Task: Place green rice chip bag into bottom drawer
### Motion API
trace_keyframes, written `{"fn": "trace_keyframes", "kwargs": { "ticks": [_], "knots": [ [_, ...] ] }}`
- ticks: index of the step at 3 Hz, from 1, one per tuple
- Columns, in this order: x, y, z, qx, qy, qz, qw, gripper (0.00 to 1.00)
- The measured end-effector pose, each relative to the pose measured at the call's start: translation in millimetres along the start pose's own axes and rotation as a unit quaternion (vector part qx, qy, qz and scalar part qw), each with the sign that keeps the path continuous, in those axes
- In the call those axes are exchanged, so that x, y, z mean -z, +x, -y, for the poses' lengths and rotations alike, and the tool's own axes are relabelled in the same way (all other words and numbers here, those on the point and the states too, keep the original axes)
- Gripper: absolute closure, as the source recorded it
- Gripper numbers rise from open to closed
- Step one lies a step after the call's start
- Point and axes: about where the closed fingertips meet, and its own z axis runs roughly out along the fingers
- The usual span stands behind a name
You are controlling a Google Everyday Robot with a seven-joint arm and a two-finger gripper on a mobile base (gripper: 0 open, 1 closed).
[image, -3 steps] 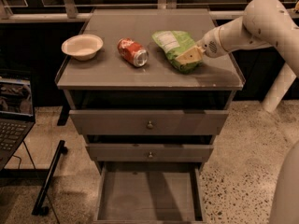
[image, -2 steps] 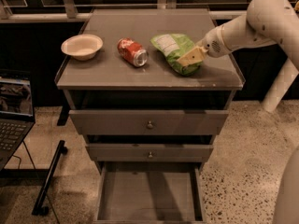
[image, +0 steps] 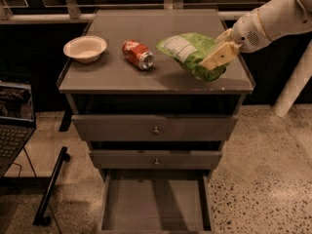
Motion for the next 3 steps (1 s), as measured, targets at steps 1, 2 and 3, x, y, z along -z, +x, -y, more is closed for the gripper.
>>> {"fn": "trace_keyframes", "kwargs": {
  "ticks": [1, 2, 3],
  "knots": [
    [29, 3, -48, 0.014, -0.029, 0.031, 0.999, 1.0],
    [44, 17, -81, -0.004, -0.011, 0.088, 0.996, 1.0],
    [39, 43, -102, -0.038, 0.024, 0.153, 0.9872, 1.0]
  ]
}}
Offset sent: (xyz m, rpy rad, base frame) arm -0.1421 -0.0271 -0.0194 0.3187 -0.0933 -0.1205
